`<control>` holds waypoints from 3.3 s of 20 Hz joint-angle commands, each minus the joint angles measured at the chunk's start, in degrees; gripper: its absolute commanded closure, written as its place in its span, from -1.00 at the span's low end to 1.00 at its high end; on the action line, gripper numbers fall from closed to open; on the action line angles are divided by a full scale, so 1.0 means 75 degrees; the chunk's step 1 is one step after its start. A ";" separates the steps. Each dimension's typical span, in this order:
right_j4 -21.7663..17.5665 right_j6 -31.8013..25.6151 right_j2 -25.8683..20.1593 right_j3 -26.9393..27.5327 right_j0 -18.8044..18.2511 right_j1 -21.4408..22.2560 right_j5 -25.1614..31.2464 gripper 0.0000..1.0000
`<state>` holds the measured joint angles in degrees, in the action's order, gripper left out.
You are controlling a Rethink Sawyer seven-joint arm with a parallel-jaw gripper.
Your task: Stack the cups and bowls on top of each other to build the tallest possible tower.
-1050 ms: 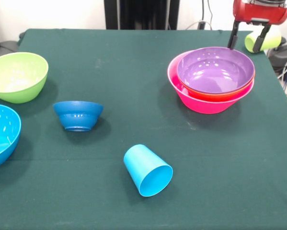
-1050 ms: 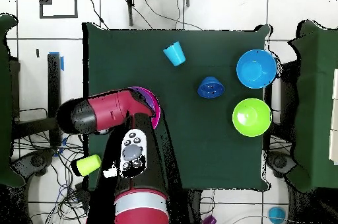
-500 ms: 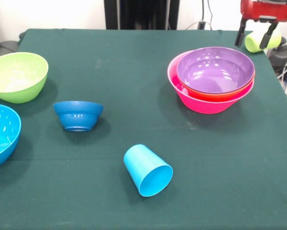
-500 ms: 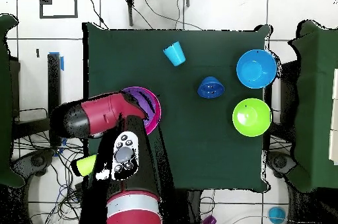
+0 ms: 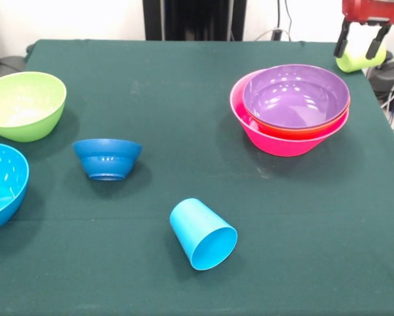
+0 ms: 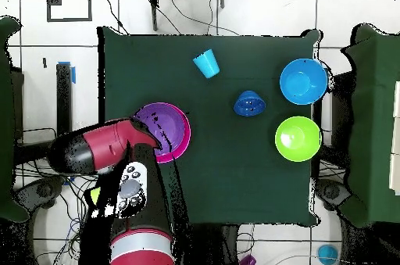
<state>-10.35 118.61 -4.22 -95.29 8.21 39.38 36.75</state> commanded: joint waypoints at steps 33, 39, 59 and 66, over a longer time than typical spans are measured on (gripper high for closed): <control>0.1252 0.1435 -0.0332 -0.0775 0.1594 -0.0590 -0.0551 -1.00; 0.1653 0.1423 -0.0273 -0.0959 0.1637 -0.0055 -0.0115 -1.00; 0.1984 0.1324 -0.0351 -0.1726 0.2382 -0.0417 -0.0962 -1.00; 0.1880 0.1267 -0.0274 -0.1998 0.2479 -0.0607 -0.1463 -1.00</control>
<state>3.43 118.61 -4.64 -106.46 26.72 38.86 31.41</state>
